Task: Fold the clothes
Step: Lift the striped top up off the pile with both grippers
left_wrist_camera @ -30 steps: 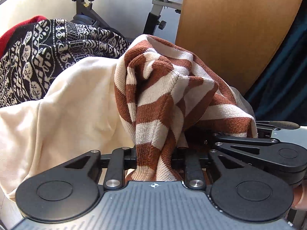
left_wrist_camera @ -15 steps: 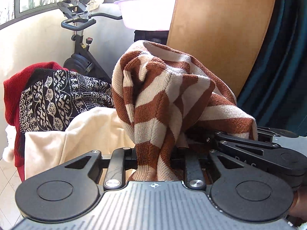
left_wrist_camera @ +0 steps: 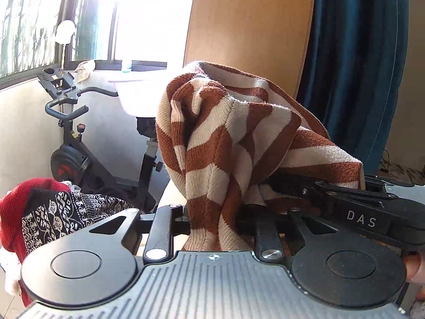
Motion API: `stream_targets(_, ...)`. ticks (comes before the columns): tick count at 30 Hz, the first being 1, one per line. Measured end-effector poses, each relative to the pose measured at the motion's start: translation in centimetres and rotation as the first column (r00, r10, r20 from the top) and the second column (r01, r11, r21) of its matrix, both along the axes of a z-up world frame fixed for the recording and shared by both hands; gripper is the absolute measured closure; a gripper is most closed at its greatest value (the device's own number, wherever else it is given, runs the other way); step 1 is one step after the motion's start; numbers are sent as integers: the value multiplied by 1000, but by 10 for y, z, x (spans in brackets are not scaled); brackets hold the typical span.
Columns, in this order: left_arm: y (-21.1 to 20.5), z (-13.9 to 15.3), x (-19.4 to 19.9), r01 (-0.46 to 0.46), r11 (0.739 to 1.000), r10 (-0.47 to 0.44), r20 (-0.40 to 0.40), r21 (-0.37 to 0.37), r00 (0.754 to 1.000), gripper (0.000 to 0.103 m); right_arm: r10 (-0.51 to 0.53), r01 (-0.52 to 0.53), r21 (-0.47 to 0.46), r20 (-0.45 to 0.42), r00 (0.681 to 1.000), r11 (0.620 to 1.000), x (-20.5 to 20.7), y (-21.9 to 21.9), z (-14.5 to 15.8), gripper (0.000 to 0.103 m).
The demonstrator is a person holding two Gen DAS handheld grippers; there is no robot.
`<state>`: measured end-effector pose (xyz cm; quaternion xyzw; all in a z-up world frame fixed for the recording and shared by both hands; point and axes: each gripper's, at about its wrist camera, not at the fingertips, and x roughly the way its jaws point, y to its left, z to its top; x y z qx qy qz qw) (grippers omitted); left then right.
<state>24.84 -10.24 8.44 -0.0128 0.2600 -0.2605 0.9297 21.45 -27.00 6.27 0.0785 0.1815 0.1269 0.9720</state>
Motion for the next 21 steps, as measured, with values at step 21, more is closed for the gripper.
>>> stream_targets(21, -78, -90, 40, -35, 987, 57, -134, 160, 989, 80, -18, 17, -3, -206, 978, 1000, 55, -71, -82, 88)
